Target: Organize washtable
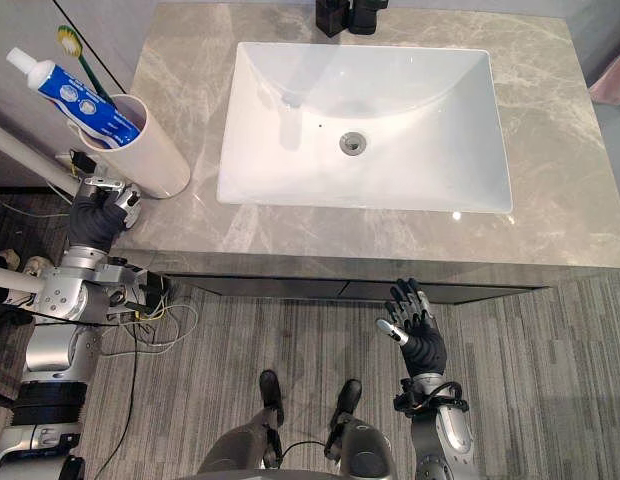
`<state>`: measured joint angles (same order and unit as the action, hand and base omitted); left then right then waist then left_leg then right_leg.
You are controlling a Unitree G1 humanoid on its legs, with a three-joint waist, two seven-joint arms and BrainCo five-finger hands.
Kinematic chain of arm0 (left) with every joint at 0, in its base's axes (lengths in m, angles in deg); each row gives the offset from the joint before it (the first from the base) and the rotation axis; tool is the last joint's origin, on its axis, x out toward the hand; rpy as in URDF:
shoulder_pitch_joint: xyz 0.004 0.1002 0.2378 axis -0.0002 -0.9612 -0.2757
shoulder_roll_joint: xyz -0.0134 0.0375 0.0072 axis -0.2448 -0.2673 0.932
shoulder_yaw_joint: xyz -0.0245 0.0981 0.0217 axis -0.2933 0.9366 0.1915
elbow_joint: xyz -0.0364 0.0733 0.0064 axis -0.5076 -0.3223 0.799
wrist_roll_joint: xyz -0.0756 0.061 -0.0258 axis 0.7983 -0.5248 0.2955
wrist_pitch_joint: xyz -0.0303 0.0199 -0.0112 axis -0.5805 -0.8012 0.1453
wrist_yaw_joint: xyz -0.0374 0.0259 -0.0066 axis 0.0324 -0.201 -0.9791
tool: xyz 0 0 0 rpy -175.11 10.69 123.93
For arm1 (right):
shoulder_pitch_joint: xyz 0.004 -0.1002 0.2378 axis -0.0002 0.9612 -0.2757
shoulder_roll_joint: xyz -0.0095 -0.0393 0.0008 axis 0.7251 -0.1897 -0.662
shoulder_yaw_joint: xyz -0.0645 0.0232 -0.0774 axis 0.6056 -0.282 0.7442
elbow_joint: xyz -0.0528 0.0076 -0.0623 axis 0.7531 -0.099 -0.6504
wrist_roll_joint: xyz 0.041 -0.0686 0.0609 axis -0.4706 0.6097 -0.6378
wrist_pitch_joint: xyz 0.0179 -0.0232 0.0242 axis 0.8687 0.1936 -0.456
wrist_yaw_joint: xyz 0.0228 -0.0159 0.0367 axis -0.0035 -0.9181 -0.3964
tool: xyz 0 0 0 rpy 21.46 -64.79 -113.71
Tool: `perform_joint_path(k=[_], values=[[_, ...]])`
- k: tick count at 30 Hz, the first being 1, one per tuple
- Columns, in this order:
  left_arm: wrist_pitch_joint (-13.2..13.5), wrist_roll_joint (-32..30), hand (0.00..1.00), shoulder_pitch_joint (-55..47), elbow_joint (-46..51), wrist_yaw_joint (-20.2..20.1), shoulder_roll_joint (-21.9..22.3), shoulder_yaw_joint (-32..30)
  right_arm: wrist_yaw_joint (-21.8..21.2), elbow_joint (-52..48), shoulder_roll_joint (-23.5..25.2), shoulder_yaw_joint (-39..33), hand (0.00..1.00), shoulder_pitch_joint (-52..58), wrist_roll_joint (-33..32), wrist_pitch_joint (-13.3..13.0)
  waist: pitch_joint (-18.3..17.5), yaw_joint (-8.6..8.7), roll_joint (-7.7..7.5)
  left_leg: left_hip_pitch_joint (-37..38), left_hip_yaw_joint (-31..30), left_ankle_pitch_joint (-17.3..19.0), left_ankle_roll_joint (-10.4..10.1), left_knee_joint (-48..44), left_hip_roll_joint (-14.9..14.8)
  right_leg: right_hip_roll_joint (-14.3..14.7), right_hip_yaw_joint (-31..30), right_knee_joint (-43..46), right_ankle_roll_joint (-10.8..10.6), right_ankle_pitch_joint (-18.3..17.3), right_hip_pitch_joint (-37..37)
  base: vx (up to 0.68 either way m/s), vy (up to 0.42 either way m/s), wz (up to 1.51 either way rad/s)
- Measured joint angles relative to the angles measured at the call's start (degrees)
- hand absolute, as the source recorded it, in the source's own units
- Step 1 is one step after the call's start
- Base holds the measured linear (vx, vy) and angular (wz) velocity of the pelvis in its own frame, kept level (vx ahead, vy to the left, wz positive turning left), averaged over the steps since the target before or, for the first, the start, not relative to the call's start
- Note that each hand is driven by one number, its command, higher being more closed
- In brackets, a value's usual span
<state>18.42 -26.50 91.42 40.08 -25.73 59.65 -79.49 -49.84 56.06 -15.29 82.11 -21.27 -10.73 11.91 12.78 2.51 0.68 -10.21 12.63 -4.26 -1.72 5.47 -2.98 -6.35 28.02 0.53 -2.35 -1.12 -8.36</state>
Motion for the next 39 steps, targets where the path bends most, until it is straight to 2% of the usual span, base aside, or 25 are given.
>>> perform_joint_path(k=[21, 30, 35, 39], values=[[0.1, 0.0, 1.0, 16.6, -11.4, 3.9, -4.2, 3.1, 0.0, -2.3, 0.0, 1.0, 0.0, 0.1, 0.0, 0.0, 2.7, 1.13, -1.26, -1.0, 0.7, 0.0, 0.0, 0.0, 0.1, 0.1, -0.5, -0.7, 0.1, 0.7, -1.0, 0.0, 0.004, -0.01], [-0.3, -1.4, 1.0, 27.5, -18.6, 6.8, -5.5, 8.0, 0.0, -2.3, -0.2, 3.5, 0.0, 0.1, 0.1, 0.0, 3.6, 1.66, -1.63, -2.0, 0.6, -0.1, 0.2, 0.0, 0.1, 0.1, -0.4, -0.8, 0.1, 0.9, -2.0, 0.0, 0.0, 0.0], [-0.8, -2.0, 1.0, 34.0, -22.6, 7.7, -5.8, 9.3, 0.1, -2.3, -0.5, 4.6, 0.0, 0.0, 0.1, 0.0, 5.3, 1.93, -1.85, -2.1, 0.9, -0.1, 0.2, 0.0, 0.1, 0.2, -0.9, -0.9, 0.4, 1.1, -2.2, 0.0, 0.014, -0.03], [-1.3, -2.1, 1.0, 40.0, -27.0, 8.6, -7.5, 12.6, 0.1, -2.4, -1.0, 5.4, 0.0, 0.0, 0.1, 0.0, 5.4, 1.97, -2.06, -3.4, 1.7, -0.3, 0.4, 0.0, 0.1, 0.3, -2.0, -1.9, 0.6, 2.3, -3.5, 0.0, 0.028, -0.11]])
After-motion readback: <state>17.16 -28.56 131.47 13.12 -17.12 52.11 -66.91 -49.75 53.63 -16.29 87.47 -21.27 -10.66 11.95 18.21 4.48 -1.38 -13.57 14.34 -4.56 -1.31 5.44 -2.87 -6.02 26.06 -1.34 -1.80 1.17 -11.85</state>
